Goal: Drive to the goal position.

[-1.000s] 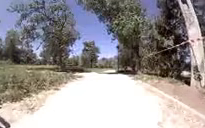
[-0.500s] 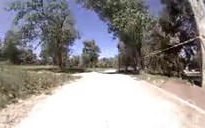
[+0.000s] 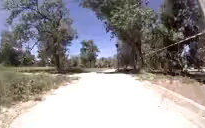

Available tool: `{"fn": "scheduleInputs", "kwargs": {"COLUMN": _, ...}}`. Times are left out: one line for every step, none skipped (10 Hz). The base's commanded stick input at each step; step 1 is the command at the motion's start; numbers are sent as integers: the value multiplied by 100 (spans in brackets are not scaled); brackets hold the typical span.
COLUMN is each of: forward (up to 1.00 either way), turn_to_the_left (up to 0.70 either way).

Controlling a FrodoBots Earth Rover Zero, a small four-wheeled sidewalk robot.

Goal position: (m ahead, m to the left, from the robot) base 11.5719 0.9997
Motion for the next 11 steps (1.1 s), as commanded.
{"fn": "scheduleInputs", "kwargs": {"forward": 85, "turn_to_the_left": 0}}
{"fn": "scheduleInputs", "kwargs": {"forward": 85, "turn_to_the_left": 0}}
{"fn": "scheduleInputs", "kwargs": {"forward": 85, "turn_to_the_left": 0}}
{"fn": "scheduleInputs", "kwargs": {"forward": 85, "turn_to_the_left": 0}}
{"fn": "scheduleInputs", "kwargs": {"forward": 85, "turn_to_the_left": 0}}
{"fn": "scheduleInputs", "kwargs": {"forward": 85, "turn_to_the_left": 0}}
{"fn": "scheduleInputs", "kwargs": {"forward": 85, "turn_to_the_left": 0}}
{"fn": "scheduleInputs", "kwargs": {"forward": 85, "turn_to_the_left": 0}}
{"fn": "scheduleInputs", "kwargs": {"forward": 85, "turn_to_the_left": 0}}
{"fn": "scheduleInputs", "kwargs": {"forward": 85, "turn_to_the_left": 0}}
{"fn": "scheduleInputs", "kwargs": {"forward": 85, "turn_to_the_left": 0}}
